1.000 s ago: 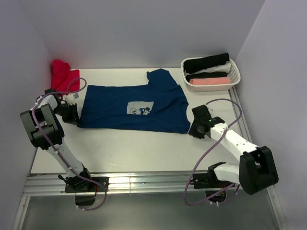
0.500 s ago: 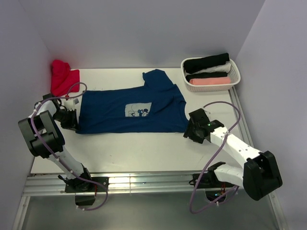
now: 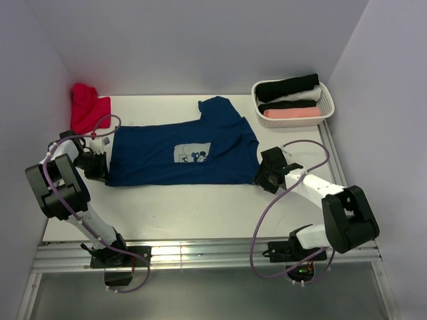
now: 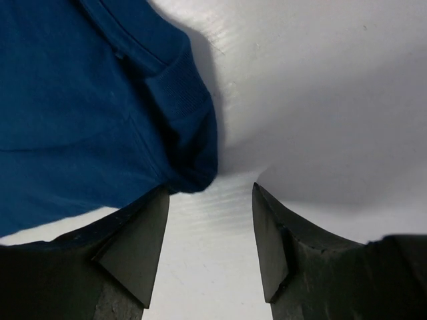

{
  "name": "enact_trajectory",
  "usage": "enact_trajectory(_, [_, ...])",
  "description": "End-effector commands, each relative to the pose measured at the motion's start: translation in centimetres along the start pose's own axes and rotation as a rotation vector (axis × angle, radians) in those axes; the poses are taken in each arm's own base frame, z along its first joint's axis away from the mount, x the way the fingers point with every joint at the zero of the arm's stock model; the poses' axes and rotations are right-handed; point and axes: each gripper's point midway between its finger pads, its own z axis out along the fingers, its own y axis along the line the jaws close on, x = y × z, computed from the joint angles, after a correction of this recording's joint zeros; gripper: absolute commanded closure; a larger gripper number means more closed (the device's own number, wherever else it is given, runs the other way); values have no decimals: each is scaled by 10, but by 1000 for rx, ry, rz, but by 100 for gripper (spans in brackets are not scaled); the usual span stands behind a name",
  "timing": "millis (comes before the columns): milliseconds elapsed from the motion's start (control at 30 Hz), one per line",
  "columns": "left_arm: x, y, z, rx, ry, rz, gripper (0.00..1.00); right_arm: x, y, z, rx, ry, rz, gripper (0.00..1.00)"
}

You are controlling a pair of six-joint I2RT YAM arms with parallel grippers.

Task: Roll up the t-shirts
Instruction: Fold the tshirt

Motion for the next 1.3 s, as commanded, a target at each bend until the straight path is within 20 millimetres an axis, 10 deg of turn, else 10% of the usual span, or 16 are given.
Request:
enact_trajectory(0, [1,-2,-5,9,-7,20,100,-15,11,6,-17,-40,37,40])
enact_trajectory(267, [2,-2,-4,11,-4,20,100,-22,4,16,53,-56,35,52])
enact_trajectory(667, [4,2,-8,-11,11,50,100,-25,-6,-9,128,-42,-71,99])
enact_trajectory(1267, [47,4,-16,-64,112,130,100,57,-39,-47,173,66,-131,100])
